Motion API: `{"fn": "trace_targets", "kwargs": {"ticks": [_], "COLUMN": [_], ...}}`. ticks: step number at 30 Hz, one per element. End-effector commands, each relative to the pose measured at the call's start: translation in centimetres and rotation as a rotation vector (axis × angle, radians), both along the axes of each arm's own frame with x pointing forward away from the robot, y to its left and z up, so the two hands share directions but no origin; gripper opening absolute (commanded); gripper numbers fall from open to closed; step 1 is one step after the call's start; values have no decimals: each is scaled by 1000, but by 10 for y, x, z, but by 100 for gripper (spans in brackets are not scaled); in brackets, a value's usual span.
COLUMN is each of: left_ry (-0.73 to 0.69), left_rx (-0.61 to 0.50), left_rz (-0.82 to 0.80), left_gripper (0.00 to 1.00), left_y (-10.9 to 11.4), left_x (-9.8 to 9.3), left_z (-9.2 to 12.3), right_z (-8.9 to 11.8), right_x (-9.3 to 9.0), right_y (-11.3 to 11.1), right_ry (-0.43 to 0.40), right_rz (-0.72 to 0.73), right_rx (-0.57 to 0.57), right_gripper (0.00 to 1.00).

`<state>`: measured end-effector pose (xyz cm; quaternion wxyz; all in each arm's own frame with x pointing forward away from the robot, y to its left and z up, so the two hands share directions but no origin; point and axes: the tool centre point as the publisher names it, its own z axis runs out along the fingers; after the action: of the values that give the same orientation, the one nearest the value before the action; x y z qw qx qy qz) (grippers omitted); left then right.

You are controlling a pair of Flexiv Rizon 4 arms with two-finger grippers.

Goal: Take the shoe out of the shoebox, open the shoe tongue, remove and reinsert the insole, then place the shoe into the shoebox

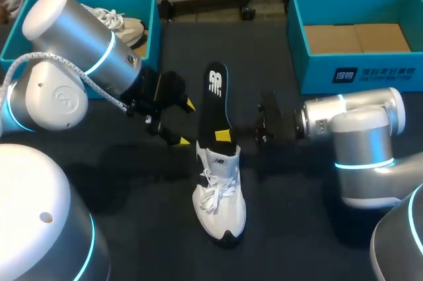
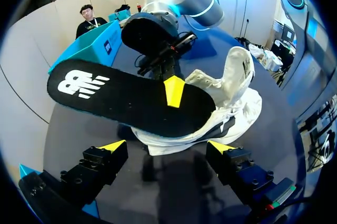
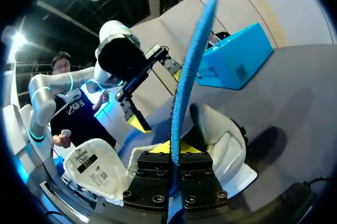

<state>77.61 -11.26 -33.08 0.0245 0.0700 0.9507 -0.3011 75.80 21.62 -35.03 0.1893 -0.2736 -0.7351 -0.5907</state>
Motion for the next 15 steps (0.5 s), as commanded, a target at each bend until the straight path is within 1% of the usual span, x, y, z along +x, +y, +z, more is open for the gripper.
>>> {"fn": "trace_targets", "kwargs": {"ticks": [1,8,14,15], "left_ry": [-1,-1,-1,-1], "left_rx": [2,2,2,2], "left_rz": [1,1,1,1], "left_gripper": [100,100,100,100], "left_y": [1,1,1,1], "left_x": [-1,-1,-1,-1], "left_z": [0,0,0,0], "right_z": [-8,-18,-17,-15], "right_x": [-11,-25,-27,-25], "right_y": [0,0,1,2], "right_ry": [5,34,43,35], "right_rz": [-14,-29,-25,-23], "right_rx": [1,2,-6,-9], "right_gripper": [0,0,0,11]}}
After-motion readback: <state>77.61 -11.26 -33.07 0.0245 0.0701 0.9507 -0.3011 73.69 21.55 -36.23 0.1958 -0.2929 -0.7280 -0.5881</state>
